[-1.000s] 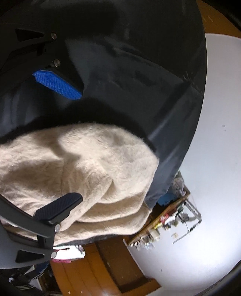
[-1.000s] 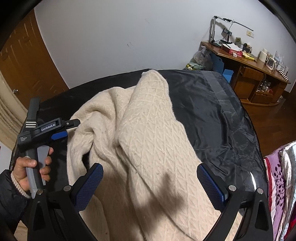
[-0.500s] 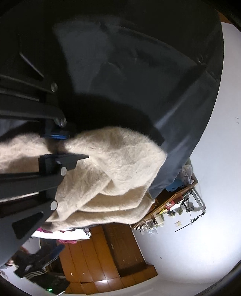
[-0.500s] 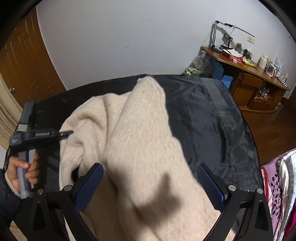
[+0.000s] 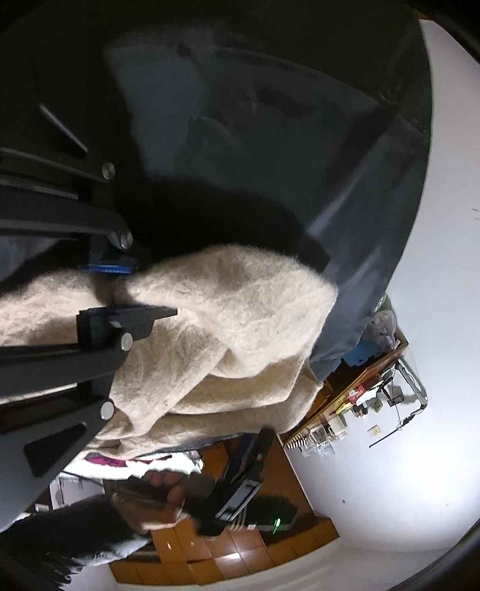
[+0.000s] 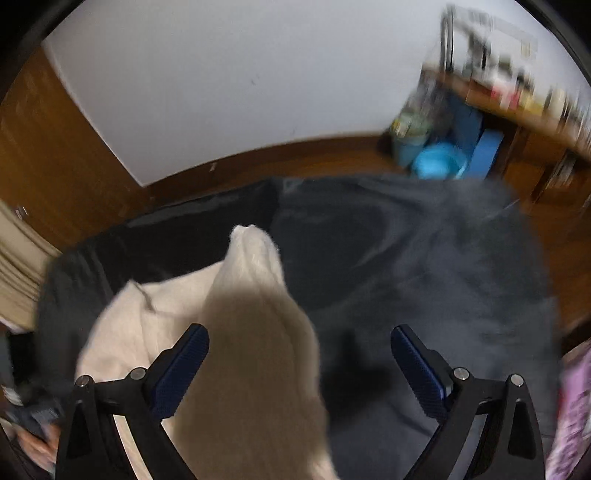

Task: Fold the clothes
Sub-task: 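Grasp the sweater shoulder with the left gripper while the right gripper grasps the other shoulder, then lift the sweater by both shoulders with both grippers, shaking it out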

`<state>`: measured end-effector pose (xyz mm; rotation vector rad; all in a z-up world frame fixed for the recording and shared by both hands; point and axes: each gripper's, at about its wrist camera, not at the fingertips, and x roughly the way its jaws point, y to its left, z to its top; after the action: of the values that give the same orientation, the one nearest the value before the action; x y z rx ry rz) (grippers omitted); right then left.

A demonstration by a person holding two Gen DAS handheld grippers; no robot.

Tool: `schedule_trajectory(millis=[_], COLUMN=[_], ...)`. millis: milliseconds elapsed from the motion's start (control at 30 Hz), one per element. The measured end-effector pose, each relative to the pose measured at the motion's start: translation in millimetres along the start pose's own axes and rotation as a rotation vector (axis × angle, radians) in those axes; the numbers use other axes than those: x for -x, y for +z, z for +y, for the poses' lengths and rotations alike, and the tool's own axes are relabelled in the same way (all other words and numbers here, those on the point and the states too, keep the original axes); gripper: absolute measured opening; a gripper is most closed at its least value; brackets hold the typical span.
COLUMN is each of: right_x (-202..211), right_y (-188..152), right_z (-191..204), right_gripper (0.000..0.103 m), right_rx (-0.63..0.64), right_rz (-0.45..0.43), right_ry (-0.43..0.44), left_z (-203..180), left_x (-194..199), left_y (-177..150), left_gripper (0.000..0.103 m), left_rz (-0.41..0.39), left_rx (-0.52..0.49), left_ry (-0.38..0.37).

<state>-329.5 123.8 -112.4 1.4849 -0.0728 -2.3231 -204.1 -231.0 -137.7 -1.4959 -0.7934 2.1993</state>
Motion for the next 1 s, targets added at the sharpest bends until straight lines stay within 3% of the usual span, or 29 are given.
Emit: schedule_trajectory(millis=[33, 100, 133, 233, 267, 300, 400, 467, 500, 533, 567, 600, 667, 733, 800, 833, 933, 1000], right_x=[-10, -16, -14, -7, -5, -3, 3, 7, 8, 8, 8, 7, 6, 10, 21, 28, 68, 100], right_y=[5, 7, 6, 2, 1, 0, -4, -6, -7, -9, -11, -14, -17, -20, -23, -25, -38, -51], right_z=[-4, -6, -5, -4, -3, -3, -2, -1, 0, -1, -2, -1, 3, 7, 16, 21, 54, 70], right_gripper=[0.095, 0.068, 0.041, 0.023, 0.017, 0.013, 0.011, 0.011, 0.011, 0.011, 0.011, 0.011, 0.01, 0.01, 0.01, 0.01, 0.01, 0.01], right_rx=[-0.021, -0.036, -0.035, -0.033, -0.032, -0.031, -0.028, -0.027, -0.026, -0.024, -0.022, -0.019, -0.012, 0.001, 0.066, 0.105, 0.298, 0.358], right_rz=[0.023, 0.04, 0.039, 0.037, 0.036, 0.035, 0.033, 0.031, 0.031, 0.037, 0.041, 0.042, 0.041, 0.024, -0.01, -0.035, -0.198, -0.323], right_ry=[0.036, 0.076, 0.085, 0.112, 0.121, 0.13, 0.157, 0.175, 0.183, 0.188, 0.191, 0.191, 0.175, 0.123, -0.001, -0.074, -0.403, -0.531], left_z=[3, 6, 6, 3, 2, 1, -5, -12, -15, -17, -17, -17, -20, -21, -26, -28, -40, -50], left_x=[-2, -4, -6, -11, -12, -13, -18, -23, -26, -30, -37, -42, -50, -50, -46, -42, -27, -11], left_y=[0, 0, 0, 3, 3, 4, 7, 9, 10, 12, 14, 19, 28, 28, 28, 28, 26, 21], left_gripper=[0.015, 0.02, 0.021, 0.035, 0.045, 0.057, 0.075, 0.074, 0.069, 0.059, 0.032, 0.019, 0.017, 0.015, 0.014, 0.014, 0.014, 0.013], left_rz=[0.004, 0.005, 0.002, -0.007, -0.01, -0.013, -0.028, -0.027, -0.024, -0.013, 0.008, 0.021, 0.024, 0.018, -0.003, -0.017, -0.076, -0.119], left_rx=[0.01, 0.028, 0.035, 0.058, 0.067, 0.075, 0.084, 0.058, 0.043, 0.042, 0.055, 0.071, 0.1, 0.097, 0.084, 0.082, 0.07, 0.039], left_ry=[-0.003, -0.015, -0.024, -0.071, -0.092, -0.113, -0.161, -0.147, -0.138, -0.124, -0.104, -0.099, -0.114, -0.102, -0.081, -0.07, -0.033, 0.004])
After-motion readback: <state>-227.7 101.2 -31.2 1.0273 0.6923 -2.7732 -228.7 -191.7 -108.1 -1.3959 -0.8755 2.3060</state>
